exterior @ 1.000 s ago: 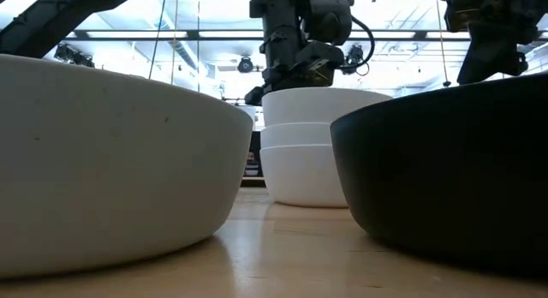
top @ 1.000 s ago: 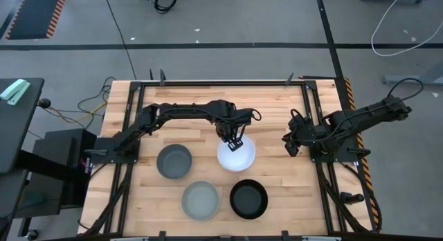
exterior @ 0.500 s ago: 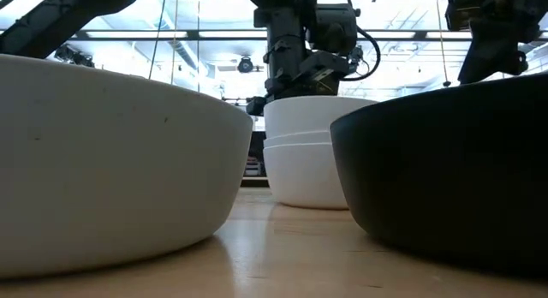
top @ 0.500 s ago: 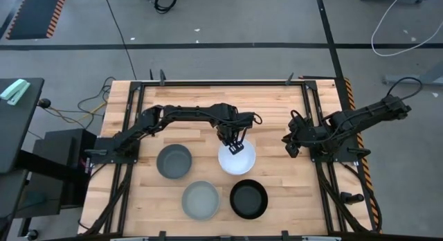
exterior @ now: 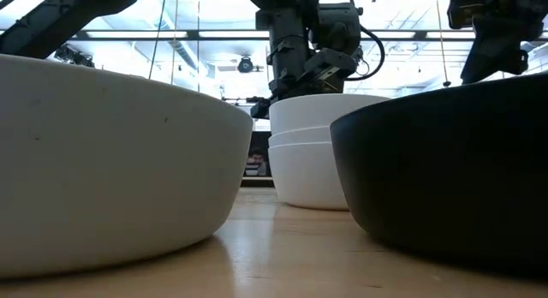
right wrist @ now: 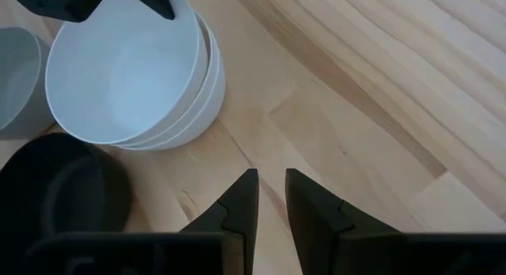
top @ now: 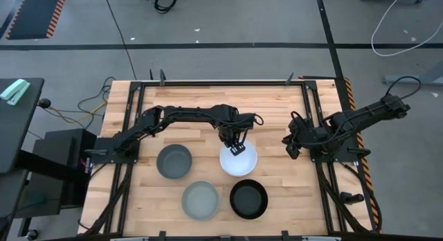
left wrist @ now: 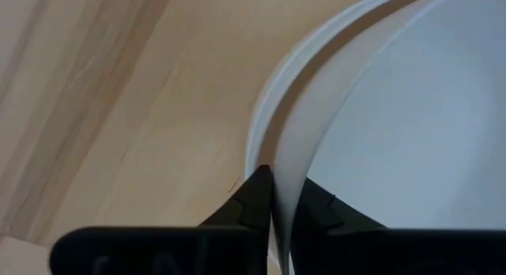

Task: Nest bowls inside each other
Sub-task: Stack the top white bowl on top of the bottom white bowl

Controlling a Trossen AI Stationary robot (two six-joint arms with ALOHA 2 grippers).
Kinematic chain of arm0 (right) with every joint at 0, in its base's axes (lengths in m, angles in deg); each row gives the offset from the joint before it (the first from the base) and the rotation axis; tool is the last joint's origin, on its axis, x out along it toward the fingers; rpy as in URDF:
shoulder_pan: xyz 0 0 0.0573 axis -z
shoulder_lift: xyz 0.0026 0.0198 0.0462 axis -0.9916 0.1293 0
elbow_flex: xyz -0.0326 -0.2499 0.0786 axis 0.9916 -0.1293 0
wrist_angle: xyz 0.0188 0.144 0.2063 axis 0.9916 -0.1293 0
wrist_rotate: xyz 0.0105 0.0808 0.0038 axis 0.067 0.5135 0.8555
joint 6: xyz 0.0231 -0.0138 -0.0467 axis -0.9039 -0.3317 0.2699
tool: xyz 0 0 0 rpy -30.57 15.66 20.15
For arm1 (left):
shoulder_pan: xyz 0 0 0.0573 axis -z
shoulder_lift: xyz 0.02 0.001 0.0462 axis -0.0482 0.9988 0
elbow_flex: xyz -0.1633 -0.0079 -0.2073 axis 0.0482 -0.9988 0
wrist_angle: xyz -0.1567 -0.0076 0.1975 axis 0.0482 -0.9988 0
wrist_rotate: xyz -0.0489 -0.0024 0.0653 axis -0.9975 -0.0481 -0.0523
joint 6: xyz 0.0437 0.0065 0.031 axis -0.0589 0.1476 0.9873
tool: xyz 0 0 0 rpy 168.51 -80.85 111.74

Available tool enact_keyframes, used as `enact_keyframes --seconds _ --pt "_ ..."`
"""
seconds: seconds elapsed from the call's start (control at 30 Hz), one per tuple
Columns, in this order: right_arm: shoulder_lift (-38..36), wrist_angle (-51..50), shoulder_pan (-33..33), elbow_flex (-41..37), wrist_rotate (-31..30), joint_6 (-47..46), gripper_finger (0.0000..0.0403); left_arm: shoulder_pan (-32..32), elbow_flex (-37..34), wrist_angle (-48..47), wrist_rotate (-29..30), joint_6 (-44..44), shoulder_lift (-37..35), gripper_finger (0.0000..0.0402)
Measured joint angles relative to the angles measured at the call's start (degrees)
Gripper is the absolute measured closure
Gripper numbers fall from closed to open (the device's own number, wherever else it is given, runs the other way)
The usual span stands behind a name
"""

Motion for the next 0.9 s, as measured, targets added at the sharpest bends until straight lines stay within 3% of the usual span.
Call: enact_keyframes --seconds 0.53,0.9 --pt "0.0 0.1 0.0 0.0 0.0 0.0 0.0330 -0.2 0.1 -0.2 -3.8 0.0 -0.2 0.0305" --pt "0.0 0.1 0.0 0.0 0.0 -0.7 0.0330 -2.3 10.9 -3.8 -3.4 1.9 -0.3 0.0266"
